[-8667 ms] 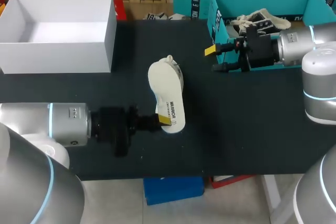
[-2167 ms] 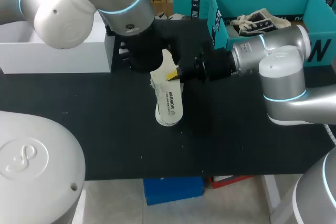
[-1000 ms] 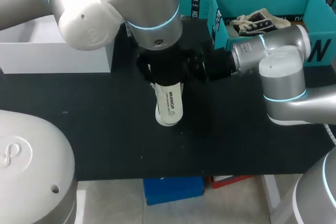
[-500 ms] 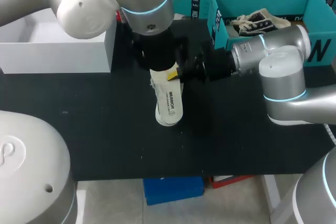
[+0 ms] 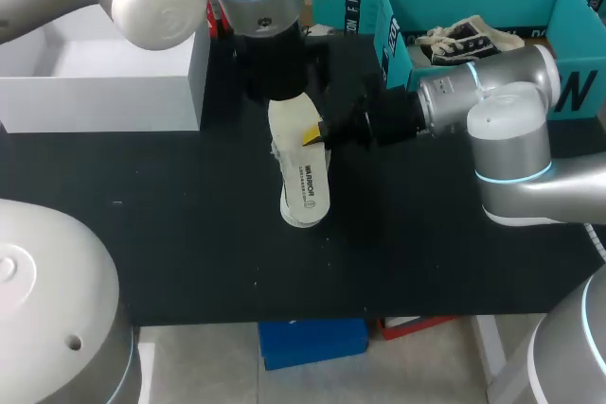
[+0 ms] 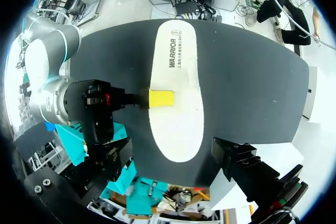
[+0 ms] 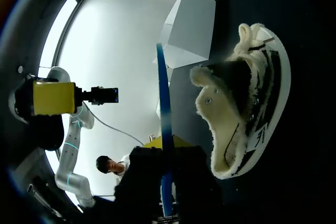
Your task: Take the shoe out of the shoebox, open the shoe tongue, remove and reinsert the insole, then place the shoe into the shoebox
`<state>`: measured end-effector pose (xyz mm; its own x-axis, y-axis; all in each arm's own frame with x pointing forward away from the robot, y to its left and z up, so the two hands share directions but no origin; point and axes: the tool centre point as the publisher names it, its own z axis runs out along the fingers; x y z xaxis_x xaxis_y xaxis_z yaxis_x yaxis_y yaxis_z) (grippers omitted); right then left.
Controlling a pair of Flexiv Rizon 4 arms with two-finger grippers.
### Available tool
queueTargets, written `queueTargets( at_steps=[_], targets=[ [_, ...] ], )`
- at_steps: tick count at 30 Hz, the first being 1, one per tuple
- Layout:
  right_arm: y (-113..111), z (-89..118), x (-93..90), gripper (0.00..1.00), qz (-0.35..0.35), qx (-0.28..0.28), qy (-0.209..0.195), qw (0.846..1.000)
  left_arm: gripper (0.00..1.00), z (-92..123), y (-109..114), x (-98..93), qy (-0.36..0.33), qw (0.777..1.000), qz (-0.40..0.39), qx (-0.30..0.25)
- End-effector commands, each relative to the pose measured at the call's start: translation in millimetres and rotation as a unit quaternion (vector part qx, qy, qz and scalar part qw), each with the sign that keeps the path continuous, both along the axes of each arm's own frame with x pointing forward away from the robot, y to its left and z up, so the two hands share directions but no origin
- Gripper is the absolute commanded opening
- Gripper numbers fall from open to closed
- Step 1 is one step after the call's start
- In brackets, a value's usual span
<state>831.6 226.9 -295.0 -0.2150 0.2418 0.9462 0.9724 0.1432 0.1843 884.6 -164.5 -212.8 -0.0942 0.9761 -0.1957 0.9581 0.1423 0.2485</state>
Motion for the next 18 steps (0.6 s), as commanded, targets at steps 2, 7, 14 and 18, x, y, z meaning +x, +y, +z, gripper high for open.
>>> queueTargets(
  at_steps=[2,7,14,18],
  targets=[
    [1.1,-0.6,0.1,0.0,-0.001,0.0,0.0,1.0,1.0,-2.9,0.7,23.9,0.002,1.0,0.001,0.0],
    [1.1,-0.6,0.1,0.0,-0.001,0.0,0.0,1.0,1.0,-2.9,6.7,39.7,-0.001,1.0,0.007,-0.001],
    [1.1,-0.6,0.1,0.0,-0.001,0.0,0.0,1.0,1.0,-5.8,15.3,57.6,-0.001,1.0,0.017,-0.002],
    [1.1,-0.6,0.1,0.0,-0.001,0.0,0.0,1.0,1.0,-7.2,18.3,65.2,0.0,1.0,0.023,-0.005]
  ],
)
